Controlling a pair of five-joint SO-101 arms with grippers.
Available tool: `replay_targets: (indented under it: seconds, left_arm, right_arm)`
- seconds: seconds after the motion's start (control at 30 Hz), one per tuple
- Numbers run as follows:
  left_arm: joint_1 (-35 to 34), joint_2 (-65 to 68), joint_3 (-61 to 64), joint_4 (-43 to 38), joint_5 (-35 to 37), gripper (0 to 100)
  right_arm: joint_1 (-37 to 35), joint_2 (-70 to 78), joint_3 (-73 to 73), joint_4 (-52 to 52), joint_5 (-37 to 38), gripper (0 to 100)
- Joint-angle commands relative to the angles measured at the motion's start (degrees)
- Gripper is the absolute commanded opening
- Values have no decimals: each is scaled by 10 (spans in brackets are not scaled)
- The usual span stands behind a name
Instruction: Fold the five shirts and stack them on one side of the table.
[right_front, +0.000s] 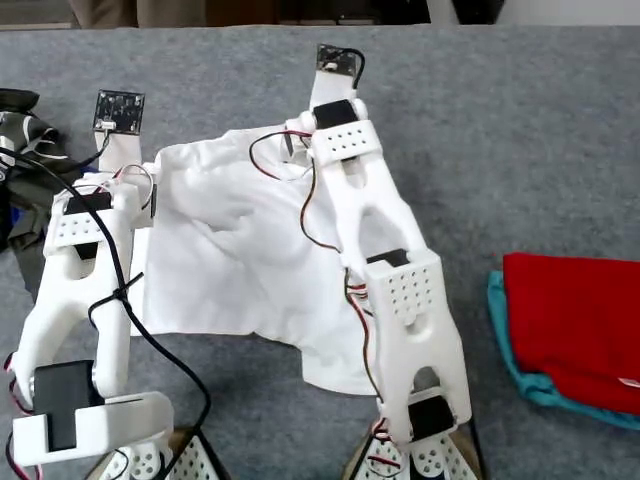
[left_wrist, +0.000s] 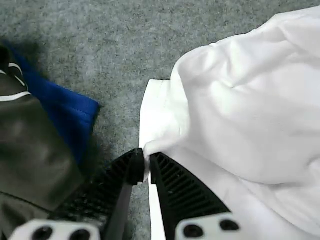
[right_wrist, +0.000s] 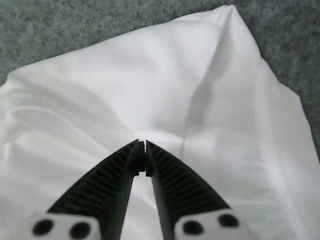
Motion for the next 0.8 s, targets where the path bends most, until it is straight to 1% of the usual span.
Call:
replay_targets:
  seconds: [0.0, 0.07, 0.13, 0.2, 0.27, 0.37, 0.47, 0.53, 0.77]
  left_arm:
    - [2, -2, -26, 4, 5, 19]
    - [1, -2, -26, 4, 4, 19]
    - [1, -2, -26, 4, 4, 19]
    - [1, -2, -26, 4, 5, 19]
    - [3, 0, -26, 4, 6, 19]
    - [4, 1, -26, 4, 6, 19]
    - [3, 1, -26, 4, 6, 19]
    - [2, 1, -26, 4, 6, 19]
    - [1, 1, -26, 4, 5, 19]
  right_arm:
    - [-4, -3, -27, -5, -1, 16]
    - [-4, -5, -30, 18, -1, 29]
    - [-5, -6, -30, 38, -1, 87]
    - [-6, -4, -30, 47, -5, 164]
    - [-7, -3, -30, 45, -7, 208]
    - [-7, -2, -27, 24, -7, 188]
    - [-7, 2, -26, 1, -7, 121]
    - [-7, 13, -30, -10, -7, 94]
    - [-8, 41, -27, -11, -7, 90]
